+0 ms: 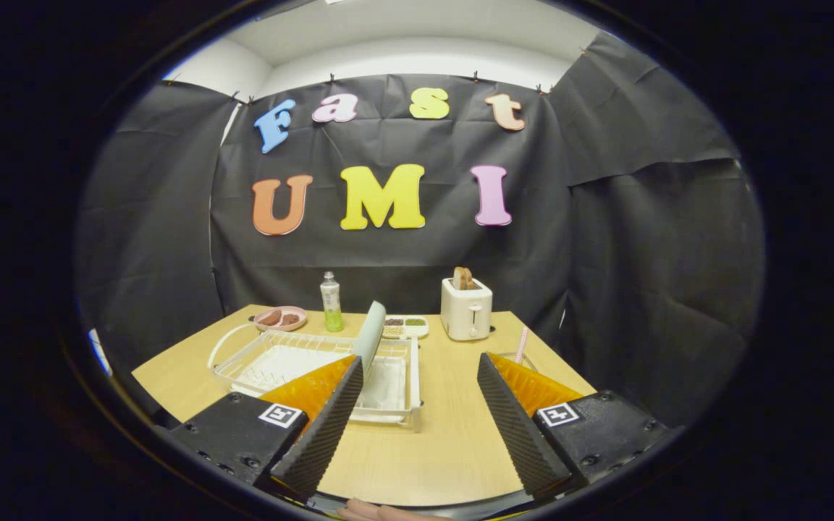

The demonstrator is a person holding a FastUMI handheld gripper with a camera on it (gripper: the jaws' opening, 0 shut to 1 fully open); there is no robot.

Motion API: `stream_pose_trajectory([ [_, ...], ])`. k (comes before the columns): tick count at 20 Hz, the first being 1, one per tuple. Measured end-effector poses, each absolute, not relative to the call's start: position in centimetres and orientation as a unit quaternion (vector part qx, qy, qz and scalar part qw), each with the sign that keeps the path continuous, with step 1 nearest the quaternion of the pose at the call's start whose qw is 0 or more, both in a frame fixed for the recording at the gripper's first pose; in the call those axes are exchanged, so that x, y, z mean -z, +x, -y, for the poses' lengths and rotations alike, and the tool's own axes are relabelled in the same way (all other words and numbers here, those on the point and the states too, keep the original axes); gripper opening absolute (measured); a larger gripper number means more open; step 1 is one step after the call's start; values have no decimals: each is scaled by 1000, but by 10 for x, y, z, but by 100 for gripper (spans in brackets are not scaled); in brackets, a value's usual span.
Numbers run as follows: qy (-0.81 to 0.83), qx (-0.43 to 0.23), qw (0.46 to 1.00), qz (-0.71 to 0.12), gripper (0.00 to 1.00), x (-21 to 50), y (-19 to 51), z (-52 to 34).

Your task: Take the plate from the dish rack, then take the spoon from the basket and place it into the plate.

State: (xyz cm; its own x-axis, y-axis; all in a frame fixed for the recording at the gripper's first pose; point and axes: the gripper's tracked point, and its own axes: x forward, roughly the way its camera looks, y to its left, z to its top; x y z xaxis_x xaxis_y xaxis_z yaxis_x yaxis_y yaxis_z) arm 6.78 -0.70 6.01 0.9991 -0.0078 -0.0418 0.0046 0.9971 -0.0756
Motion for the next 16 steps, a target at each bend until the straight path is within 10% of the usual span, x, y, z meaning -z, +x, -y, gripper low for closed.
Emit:
stream_pose_trajectory([
  [16, -79, -49, 983, -160, 100, -125, 187, -74],
])
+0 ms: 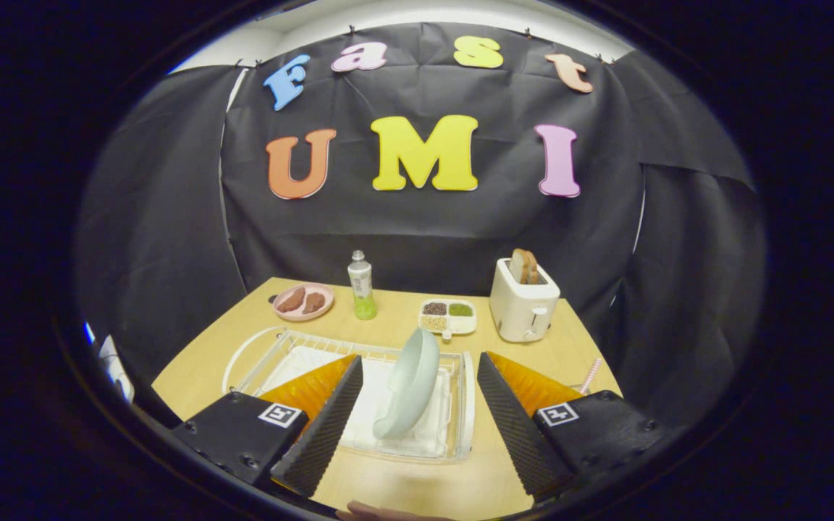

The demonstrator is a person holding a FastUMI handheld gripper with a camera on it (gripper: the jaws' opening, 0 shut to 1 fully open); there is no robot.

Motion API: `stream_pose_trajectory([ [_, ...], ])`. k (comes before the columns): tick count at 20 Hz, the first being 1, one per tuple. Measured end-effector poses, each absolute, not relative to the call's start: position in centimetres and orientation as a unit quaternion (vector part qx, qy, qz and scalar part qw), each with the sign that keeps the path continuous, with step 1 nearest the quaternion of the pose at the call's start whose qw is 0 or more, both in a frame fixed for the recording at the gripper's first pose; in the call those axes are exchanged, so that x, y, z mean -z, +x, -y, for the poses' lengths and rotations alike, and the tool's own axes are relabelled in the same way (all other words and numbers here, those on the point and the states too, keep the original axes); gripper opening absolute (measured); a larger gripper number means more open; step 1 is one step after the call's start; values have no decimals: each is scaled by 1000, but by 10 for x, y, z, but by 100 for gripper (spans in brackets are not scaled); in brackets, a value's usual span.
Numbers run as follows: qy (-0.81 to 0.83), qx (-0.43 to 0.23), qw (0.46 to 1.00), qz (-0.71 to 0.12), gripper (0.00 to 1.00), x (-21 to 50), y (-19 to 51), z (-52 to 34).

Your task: Take the plate from the dish rack, then take the spoon from the basket and place it into the plate.

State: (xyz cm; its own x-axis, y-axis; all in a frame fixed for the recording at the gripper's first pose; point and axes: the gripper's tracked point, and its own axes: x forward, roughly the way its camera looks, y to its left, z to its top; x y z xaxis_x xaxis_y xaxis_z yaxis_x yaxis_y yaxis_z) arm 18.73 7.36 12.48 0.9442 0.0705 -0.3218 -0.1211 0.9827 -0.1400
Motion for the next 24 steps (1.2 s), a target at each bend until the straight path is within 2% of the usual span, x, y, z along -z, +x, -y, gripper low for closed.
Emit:
stream_pose_trajectory([
  [7, -99, -44, 959, -261, 100, -113, 215, -93],
  [12, -108, 16, 928, -357, 100, -88, 257, -76],
  [15, -103, 55, 904, -412, 76, -79, 282, -65],
  [16, -95, 56, 897, -427, 66, -77, 288, -69],
  [17, -89, 53, 889, -446, 62, -72, 291, -76],
  [18, -95, 51, 880, -462, 51, -69, 291, -81],
  [21, -159, 83, 865, -469, 43, -71, 299, -80],
  [22, -191, 98, 857, -469, 38, -74, 300, -77],
  [23, -210, 111, 850, -470, 28, -75, 300, -78],
  [24, -233, 127, 843, -469, 26, -75, 300, -78],
])
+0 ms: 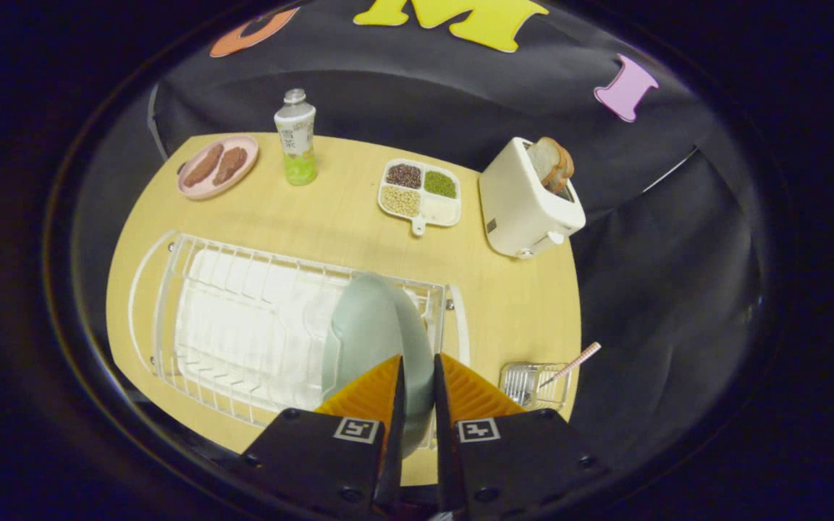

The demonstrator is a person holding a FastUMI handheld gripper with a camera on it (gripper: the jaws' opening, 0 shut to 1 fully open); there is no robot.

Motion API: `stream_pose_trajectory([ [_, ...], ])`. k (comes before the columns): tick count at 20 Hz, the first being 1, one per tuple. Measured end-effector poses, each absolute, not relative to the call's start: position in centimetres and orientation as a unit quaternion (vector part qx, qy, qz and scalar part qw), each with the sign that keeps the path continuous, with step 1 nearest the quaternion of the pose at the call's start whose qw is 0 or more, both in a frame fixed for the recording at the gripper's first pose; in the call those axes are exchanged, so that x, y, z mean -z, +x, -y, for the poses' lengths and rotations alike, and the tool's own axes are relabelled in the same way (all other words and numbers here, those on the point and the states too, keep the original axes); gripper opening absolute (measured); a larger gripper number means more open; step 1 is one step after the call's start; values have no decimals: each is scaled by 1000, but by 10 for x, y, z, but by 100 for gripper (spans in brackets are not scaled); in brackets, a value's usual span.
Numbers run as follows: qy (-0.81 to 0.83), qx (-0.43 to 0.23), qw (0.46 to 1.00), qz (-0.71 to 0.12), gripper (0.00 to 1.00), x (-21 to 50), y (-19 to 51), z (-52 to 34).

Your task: Take the plate from the dish rack, then take the spoon from the basket and place it into the plate.

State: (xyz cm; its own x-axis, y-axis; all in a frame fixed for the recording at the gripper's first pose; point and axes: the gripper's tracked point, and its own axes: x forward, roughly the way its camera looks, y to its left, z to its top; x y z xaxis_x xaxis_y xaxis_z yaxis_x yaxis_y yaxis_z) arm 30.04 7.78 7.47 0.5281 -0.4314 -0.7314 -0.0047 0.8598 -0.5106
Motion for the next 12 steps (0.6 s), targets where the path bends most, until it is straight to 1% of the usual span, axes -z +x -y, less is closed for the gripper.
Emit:
stream_pose_trajectory([
  [2, -263, 151, 832, -464, 25, -74, 300, -79],
  [5, -263, 185, 827, -461, 23, -74, 295, -84],
  [8, -256, 203, 829, -453, 19, -76, 292, -94],
  [12, -257, 223, 829, -444, 18, -78, 290, -100],
])
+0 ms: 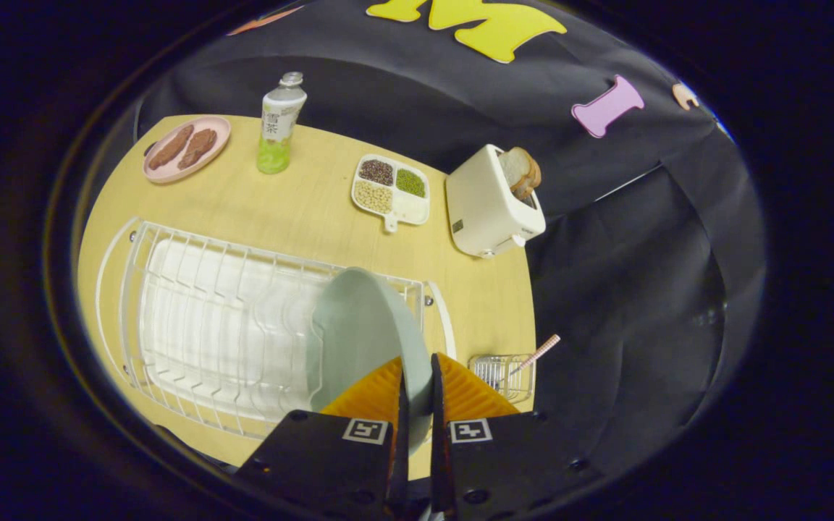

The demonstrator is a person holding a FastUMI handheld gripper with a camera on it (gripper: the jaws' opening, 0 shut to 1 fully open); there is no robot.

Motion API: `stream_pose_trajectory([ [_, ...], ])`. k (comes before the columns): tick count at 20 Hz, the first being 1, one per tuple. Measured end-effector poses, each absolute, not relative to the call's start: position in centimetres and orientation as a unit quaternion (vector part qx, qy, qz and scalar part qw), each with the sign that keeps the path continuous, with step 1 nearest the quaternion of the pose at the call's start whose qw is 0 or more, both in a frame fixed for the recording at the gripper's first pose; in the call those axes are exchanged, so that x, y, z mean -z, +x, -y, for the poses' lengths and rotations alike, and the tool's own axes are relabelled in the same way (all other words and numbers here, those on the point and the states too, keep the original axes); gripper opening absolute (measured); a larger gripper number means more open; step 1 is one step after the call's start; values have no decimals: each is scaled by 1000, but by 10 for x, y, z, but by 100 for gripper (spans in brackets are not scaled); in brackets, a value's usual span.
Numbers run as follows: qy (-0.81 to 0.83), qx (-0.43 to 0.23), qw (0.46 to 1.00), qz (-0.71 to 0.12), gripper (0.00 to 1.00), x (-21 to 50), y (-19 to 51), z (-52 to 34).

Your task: Take the plate from the dish rack, then take the spoon from the basket and place it into the plate.

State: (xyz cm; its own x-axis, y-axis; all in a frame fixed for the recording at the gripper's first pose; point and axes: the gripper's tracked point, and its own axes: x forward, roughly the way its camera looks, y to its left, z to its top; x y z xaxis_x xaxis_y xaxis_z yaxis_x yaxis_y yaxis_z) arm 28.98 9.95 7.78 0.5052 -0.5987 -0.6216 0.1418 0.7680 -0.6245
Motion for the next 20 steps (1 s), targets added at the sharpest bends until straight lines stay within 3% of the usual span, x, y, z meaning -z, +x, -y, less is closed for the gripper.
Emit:
stream_pose_trajectory([
  [7, -299, 277, 831, -377, 17, -106, 282, -110],
  [10, -311, 260, 841, -358, 18, -114, 271, -110],
  [14, -276, 201, 883, -322, 17, -126, 239, -106],
  [20, -126, 36, 939, -318, 17, -82, 149, -108],
])
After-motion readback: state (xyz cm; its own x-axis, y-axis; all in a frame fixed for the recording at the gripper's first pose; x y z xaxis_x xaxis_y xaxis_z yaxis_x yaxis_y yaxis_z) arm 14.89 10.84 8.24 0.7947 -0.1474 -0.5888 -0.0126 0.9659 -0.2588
